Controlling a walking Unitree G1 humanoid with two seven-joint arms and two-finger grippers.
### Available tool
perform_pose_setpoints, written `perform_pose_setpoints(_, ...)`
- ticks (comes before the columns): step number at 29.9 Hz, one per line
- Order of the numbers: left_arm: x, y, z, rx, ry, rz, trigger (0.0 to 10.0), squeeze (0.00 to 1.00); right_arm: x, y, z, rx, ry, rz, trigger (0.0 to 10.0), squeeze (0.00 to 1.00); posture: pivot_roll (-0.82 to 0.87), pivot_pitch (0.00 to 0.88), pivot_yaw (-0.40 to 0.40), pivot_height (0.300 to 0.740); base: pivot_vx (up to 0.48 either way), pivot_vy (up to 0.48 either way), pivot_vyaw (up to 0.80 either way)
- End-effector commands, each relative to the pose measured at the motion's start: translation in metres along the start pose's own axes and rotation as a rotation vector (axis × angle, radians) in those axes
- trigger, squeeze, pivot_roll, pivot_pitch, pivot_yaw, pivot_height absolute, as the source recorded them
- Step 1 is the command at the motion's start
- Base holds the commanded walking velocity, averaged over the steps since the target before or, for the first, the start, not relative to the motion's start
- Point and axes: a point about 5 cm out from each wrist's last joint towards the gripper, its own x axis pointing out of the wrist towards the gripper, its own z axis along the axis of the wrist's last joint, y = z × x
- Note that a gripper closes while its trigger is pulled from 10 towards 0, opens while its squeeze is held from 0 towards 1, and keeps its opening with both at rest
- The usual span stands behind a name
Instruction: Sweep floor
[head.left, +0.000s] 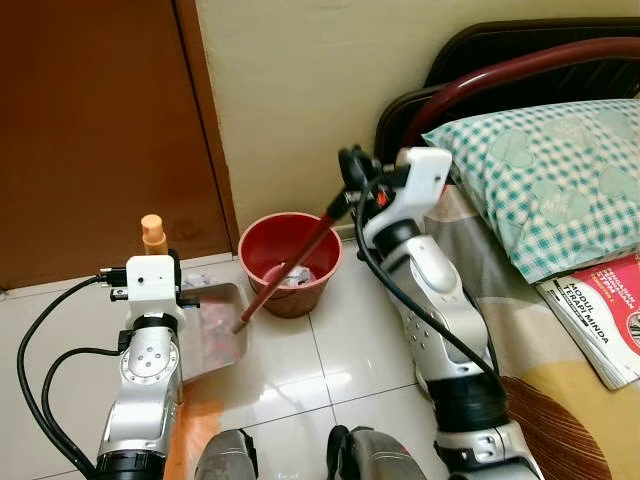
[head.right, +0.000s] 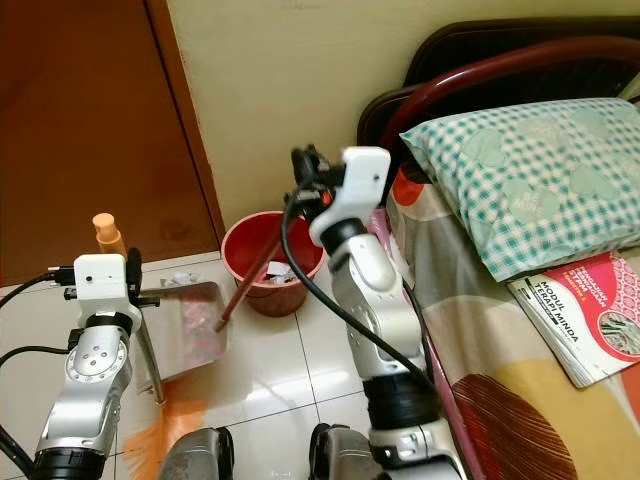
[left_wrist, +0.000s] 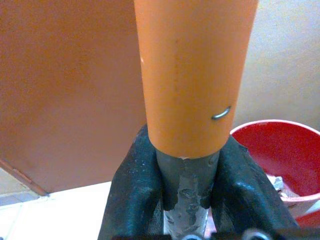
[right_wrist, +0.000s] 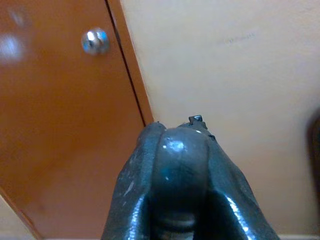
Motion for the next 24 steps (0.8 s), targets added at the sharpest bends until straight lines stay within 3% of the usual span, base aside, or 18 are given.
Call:
perform_pose_setpoints(1,-0.006,0.002,-0.012,0.014,0.061,-0.006,10.0,0.0,-0.005,0.002,-0.002,-0.064,0.011,0.027,10.0,0.0,0.03,0.119,-0.043,0.74,0.0,0.0,0.0)
perform_pose_setpoints(10,-0.014,-0.012,-0.012,-0.013,0.069,-0.099,10.0,0.0,-0.043,-0.043,-0.028,-0.227,0.133,-0.181,10.0,0.0,0.03,0.123,-0.045,0.74,0.0,0.0,0.0)
perform_pose_setpoints(15,-0.019,-0.024,-0.007,-0.019,0.041,-0.177,10.0,0.0,-0.063,-0.072,-0.034,-0.246,0.165,-0.347,10.0,0.0,0.03,0.117,-0.043,0.74,0.0,0.0,0.0)
perform_pose_setpoints(21,-0.031,-0.039,-0.002,-0.046,-0.002,-0.282,10.0,0.0,-0.091,-0.091,-0.045,-0.249,0.218,-0.466,10.0,0.0,0.03,0.099,-0.056,0.74,0.0,0.0,0.0)
perform_pose_setpoints(24,-0.037,-0.043,-0.005,-0.068,0.002,-0.309,10.0,0.0,-0.095,-0.094,-0.046,-0.259,0.226,-0.488,10.0,0.0,0.03,0.091,-0.058,0.74,0.0,0.0,0.0)
